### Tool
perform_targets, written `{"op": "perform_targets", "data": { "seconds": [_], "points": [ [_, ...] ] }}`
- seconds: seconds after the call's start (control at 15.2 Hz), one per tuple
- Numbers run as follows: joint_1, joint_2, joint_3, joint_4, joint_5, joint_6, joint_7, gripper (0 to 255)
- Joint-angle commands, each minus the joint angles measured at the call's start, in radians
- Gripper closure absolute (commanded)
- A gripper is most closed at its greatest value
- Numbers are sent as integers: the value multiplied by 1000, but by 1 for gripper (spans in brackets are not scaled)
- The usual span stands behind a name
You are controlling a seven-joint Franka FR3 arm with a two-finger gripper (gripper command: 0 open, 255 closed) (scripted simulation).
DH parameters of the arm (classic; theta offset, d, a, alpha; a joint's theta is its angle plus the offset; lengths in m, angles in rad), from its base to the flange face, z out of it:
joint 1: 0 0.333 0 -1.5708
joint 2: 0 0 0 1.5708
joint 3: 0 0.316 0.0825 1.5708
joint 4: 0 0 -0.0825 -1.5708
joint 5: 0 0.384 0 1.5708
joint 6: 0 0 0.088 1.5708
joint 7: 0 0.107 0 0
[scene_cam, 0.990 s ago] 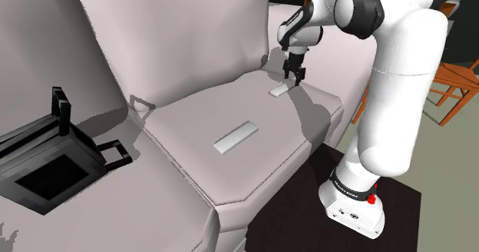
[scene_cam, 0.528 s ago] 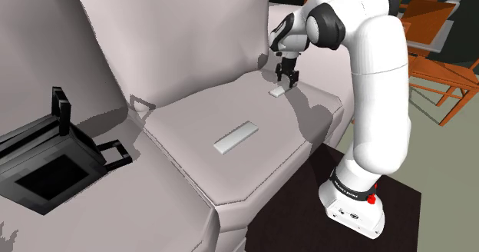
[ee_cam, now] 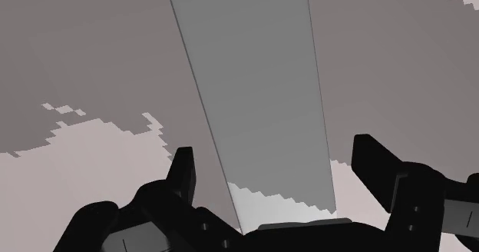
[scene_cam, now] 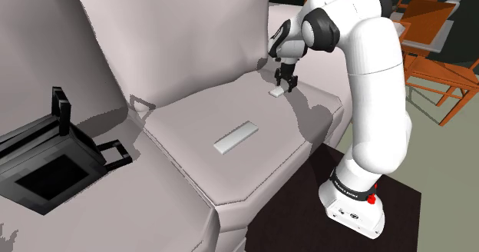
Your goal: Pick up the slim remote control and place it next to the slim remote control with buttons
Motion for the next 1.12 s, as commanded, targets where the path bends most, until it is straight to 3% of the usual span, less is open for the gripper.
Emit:
{"op": "perform_targets", "data": {
  "seconds": [0.0,0.26,0.33,1.06],
  "points": [
    [0,1,1,0,1,1,-1,0],
    [0,1,1,0,1,1,0,0],
    [0,1,1,0,1,1,0,255],
    [7,-16,-10,4,-13,-17,8,255]
  ]
}}
